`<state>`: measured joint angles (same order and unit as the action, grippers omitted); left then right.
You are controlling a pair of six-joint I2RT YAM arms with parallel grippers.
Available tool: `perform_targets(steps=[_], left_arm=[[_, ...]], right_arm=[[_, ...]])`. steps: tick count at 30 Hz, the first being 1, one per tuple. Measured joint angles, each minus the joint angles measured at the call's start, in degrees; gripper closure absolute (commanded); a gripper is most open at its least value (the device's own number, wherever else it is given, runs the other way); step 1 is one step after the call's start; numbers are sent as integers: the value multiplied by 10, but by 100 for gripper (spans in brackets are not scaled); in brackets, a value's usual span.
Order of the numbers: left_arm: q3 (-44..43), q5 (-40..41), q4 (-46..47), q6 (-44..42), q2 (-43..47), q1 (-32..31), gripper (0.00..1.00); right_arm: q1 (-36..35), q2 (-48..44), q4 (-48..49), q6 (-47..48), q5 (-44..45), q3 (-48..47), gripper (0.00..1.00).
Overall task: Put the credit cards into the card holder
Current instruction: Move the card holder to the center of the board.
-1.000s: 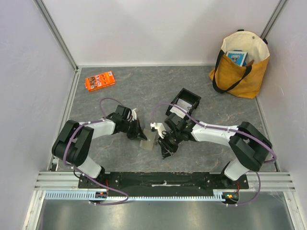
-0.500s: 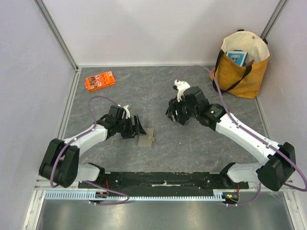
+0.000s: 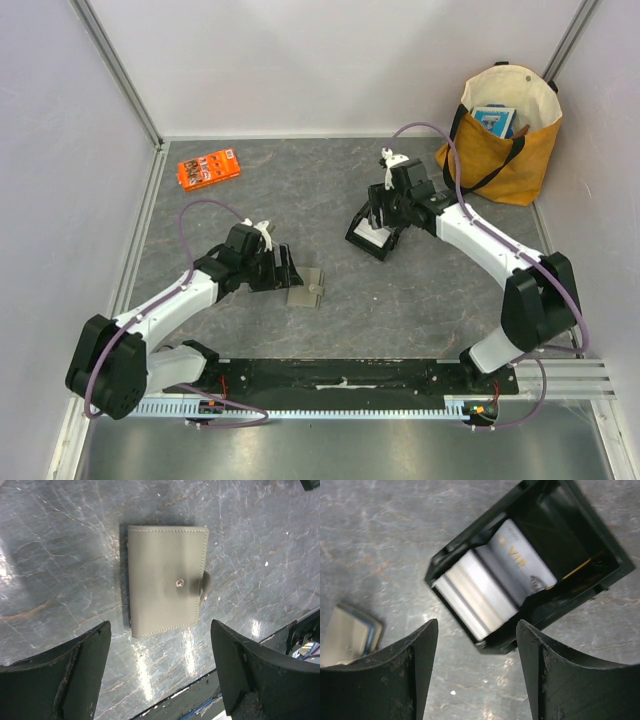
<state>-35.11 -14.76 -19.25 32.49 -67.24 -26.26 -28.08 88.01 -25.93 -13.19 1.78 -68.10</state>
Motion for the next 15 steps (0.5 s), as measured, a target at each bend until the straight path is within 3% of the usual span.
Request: perform_targets(steps=[9, 15], left_arm=[[-3, 12, -5, 0, 18, -35, 14], [-10, 12, -4, 1, 18, -38, 14]], right_arm=[[119, 58, 49, 12, -46, -19, 29], [150, 126, 68, 12, -111, -56, 30]])
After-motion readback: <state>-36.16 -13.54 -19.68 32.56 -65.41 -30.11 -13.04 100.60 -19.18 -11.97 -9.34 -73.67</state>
